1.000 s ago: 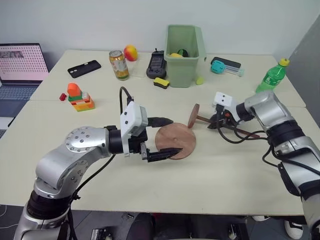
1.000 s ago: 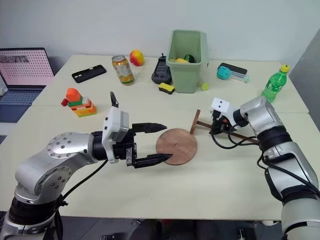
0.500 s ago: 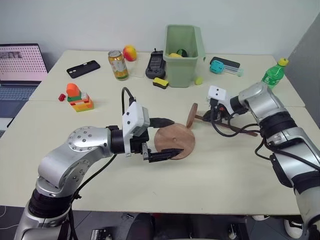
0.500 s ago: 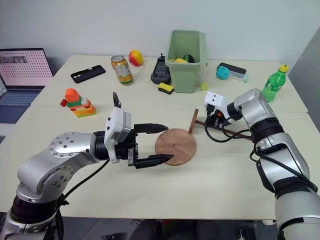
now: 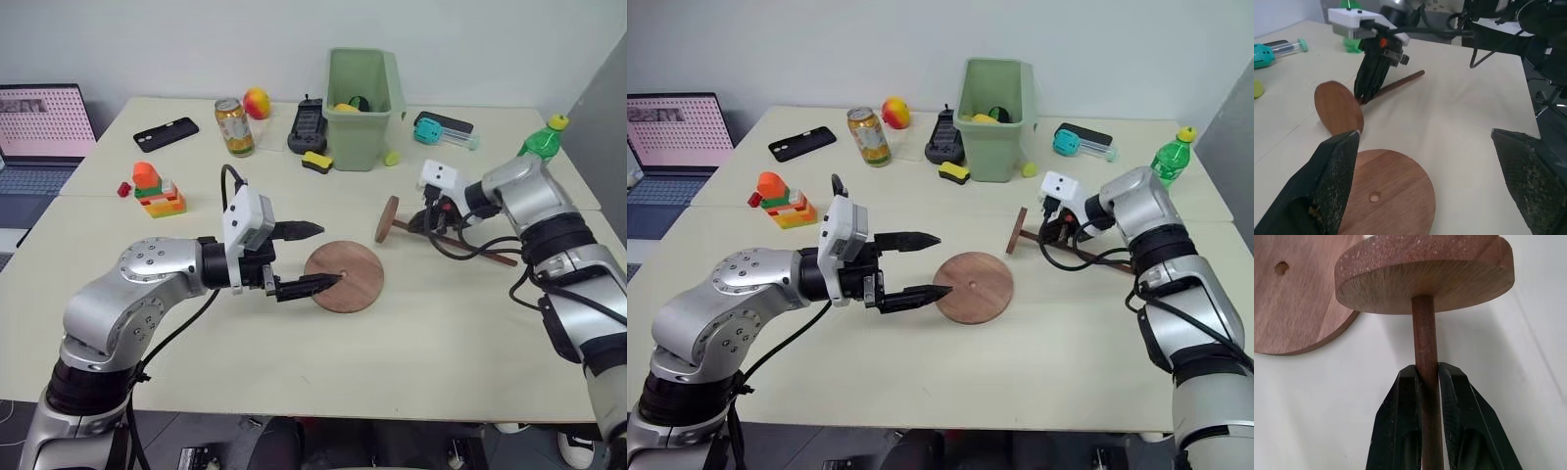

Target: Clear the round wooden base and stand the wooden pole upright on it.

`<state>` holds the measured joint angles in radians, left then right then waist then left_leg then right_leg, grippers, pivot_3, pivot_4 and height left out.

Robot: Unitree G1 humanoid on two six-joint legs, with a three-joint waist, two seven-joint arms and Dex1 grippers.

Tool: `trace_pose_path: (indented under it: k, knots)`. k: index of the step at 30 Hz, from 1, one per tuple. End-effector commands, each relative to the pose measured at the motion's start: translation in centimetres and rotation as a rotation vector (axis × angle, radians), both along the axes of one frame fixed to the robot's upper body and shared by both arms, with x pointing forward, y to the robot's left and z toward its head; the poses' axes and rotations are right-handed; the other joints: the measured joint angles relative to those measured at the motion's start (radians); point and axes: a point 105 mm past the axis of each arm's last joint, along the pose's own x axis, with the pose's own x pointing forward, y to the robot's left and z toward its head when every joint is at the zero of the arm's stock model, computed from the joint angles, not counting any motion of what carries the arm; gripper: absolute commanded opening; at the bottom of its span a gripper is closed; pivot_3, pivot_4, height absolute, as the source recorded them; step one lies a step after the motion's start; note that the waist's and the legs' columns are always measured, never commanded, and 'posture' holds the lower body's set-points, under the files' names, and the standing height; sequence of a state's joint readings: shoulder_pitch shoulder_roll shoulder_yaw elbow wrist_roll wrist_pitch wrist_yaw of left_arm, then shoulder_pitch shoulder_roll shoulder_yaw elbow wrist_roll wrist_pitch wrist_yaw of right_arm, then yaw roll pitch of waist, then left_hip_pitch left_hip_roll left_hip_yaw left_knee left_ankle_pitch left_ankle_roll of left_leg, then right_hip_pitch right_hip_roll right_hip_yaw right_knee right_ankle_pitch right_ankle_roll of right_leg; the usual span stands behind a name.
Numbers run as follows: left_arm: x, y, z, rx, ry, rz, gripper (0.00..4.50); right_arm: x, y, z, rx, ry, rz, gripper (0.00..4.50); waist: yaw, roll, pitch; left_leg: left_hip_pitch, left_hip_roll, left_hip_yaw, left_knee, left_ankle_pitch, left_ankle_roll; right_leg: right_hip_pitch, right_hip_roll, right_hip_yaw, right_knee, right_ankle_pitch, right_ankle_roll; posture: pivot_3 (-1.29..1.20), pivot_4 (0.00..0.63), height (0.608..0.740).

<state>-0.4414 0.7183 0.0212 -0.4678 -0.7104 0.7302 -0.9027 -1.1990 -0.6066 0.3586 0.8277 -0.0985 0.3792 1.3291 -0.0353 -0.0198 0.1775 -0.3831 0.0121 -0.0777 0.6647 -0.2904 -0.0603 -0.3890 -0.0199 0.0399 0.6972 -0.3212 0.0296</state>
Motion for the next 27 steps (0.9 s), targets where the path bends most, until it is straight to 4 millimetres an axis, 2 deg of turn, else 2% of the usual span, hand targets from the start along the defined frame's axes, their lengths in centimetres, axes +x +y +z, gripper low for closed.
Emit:
trace_pose_path:
  k: [1, 4, 6, 7, 10, 12, 14, 16, 19, 23, 27]
  knots:
    - [-0.1, 0.7, 1.9, -0.08, -0.041, 0.027, 4.5, -0.2, 1.4, 4.6, 0.18, -0.092, 0.025, 0.22, 0.0, 0.0, 0.0, 0.0, 0.0, 0.0, 0.0, 0.0, 0.0, 0.0, 0.0, 0.0, 0.0, 0.0, 0.0, 0.0, 0.15, 0.74]
    - [-0.7, 1.2, 2.1, -0.153, -0.06, 0.072, 4.5, -1.6, 3.3, 8.2, 0.425, -0.138, 0.083, 0.22, -0.006, 0.001, 0.0, 0.0, 0.001, 0.0, -0.001, 0.0, 0.0, -0.001, 0.0, 0.0, 0.0, 0.0, 0.0, 0.0, 0.15, 0.74]
    - [-1.2, 1.5, 1.4, -0.196, -0.092, 0.178, 4.5, -3.3, 4.9, 11.3, 0.702, -0.153, 0.103, 0.22, -0.008, 0.0, 0.0, 0.0, 0.001, 0.0, -0.001, 0.0, 0.0, -0.001, 0.0, 0.001, 0.0, 0.0, 0.0, 0.0, 0.15, 0.74]
    - [-1.3, 1.8, 1.1, -0.207, -0.101, 0.221, 4.5, -4.1, 5.2, 12.1, 0.783, -0.15, 0.113, 0.22, -0.011, 0.001, 0.0, -0.001, 0.001, 0.0, -0.002, 0.0, 0.0, -0.001, 0.0, 0.001, -0.001, 0.0, 0.0, 0.0, 0.15, 0.74]
    - [-3.9, 2.4, -1.4, -0.176, -0.091, 0.285, 4.5, -7.2, 8.2, 12.8, 1.014, -0.188, 0.157, 0.22, -0.018, 0.0, -0.001, -0.002, 0.003, -0.002, -0.002, 0.0, 0.0, -0.001, 0.0, 0.001, 0.0, 0.0, 0.0, 0.0, 0.15, 0.74]
    - [-5.9, 2.6, -3.1, -0.158, -0.06, 0.304, 4.5, -8.9, 10.5, 12.5, 1.14, -0.242, 0.162, 0.22, -0.015, 0.0, -0.001, -0.002, 0.003, -0.003, -0.003, -0.001, 0.0, -0.002, 0.0, 0.001, 0.0, 0.0, 0.0, 0.0, 0.15, 0.74]
    - [-6.9, 2.9, -3.9, -0.167, -0.034, 0.333, 4.5, -9.8, 12.1, 12.1, 1.211, -0.276, 0.147, 0.22, -0.017, 0.003, 0.0, 0.0, 0.004, -0.001, -0.002, -0.002, 0.003, -0.001, 0.0, 0.002, 0.001, 0.0, 0.0, 0.0, 0.15, 0.74]
    - [-7.3, 3.5, -4.2, -0.178, -0.033, 0.378, 4.5, -10.4, 13.2, 11.6, 1.24, -0.312, 0.142, 0.22, -0.007, 0.005, 0.002, -0.001, 0.001, -0.001, -0.002, -0.002, 0.003, -0.002, -0.001, 0.003, 0.002, 0.0, -0.001, 0.0, 0.15, 0.74]
    - [-7.6, 4.5, -4.9, -0.156, -0.067, 0.464, 4.5, -10.1, 14.9, 9.8, 1.295, -0.406, 0.091, 0.22, 0.004, 0.005, 0.001, 0.003, 0.0, -0.002, -0.001, -0.002, 0.003, 0.002, -0.001, 0.002, 0.001, 0.001, -0.001, 0.0, 0.15, 0.74]
    - [-7.9, 4.9, -5.3, -0.146, -0.088, 0.494, 4.5, -9.9, 16.0, 7.4, 1.269, -0.496, 0.075, 0.22, 0.006, 0.004, 0.0, 0.004, -0.001, -0.002, -0.001, -0.002, 0.003, 0.003, 0.0, 0.001, 0.001, 0.001, -0.001, 0.0, 0.15, 0.74]
    - [-7.6, 5.0, -5.2, -0.146, -0.101, 0.509, 4.5, -9.4, 15.5, 6.9, 1.253, -0.552, 0.053, 0.22, 0.003, 0.004, 0.0, 0.003, 0.0, -0.001, -0.001, -0.002, 0.003, 0.002, 0.0, 0.001, 0.001, 0.001, -0.001, 0.0, 0.15, 0.74]
